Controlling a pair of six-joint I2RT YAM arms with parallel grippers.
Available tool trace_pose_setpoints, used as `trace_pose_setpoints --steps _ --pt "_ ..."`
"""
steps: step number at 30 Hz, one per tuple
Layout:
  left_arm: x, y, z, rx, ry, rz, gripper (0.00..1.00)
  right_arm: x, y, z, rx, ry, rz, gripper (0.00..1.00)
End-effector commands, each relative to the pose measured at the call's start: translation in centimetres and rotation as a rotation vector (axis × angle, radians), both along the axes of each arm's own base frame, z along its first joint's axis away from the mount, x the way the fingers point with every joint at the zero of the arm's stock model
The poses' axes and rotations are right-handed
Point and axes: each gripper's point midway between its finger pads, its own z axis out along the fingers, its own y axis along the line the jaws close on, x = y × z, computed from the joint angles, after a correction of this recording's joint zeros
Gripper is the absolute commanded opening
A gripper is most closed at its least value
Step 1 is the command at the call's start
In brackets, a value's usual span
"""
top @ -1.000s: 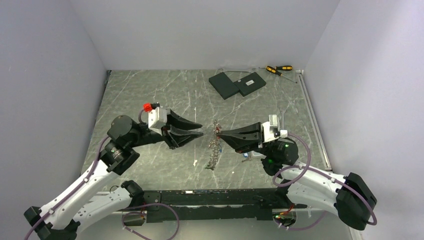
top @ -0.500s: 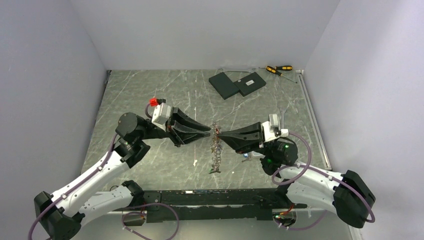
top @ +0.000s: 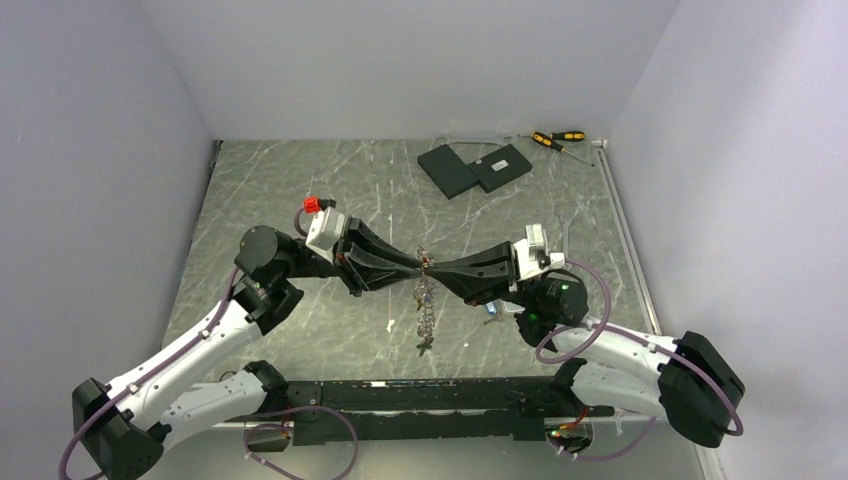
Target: Put the keys on the keyring
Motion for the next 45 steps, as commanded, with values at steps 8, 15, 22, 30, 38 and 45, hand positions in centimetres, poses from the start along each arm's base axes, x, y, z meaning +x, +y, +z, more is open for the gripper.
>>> trace_pose_setpoints --steps 8,15,22,30,38,45 --pt "-0.3 0.2 -0.4 -0.003 0.000 0.001 0.21 -2.2 -1.5 4.8 0.153 -0.144 0.027 0.00" --pt "-0.2 -0.1 -0.9 0.008 0.009 -0.019 0.00 -2.2 -0.9 4.7 0.145 -0.145 0.036 0.00" --pt "1.1 -0.2 -1.4 0.082 -0.004 0.059 0.00 -1.9 0.7 3.4 0.018 -0.120 0.052 0.02" --pt "0.7 0.5 -2.2 0.242 -0.003 0.056 0.00 0.7 1.4 -0.2 -0.383 -0.117 -0.144 0.52" --pt "0.9 0.8 -3.1 0.338 -0.029 0.055 0.00 1.7 0.9 -3.3 -0.673 -0.169 -0.191 0.55" --pt "1.3 1.2 -3.8 0.447 -0.030 0.068 0.00 3.1 0.6 -5.8 -0.849 -0.145 -0.222 0.48"
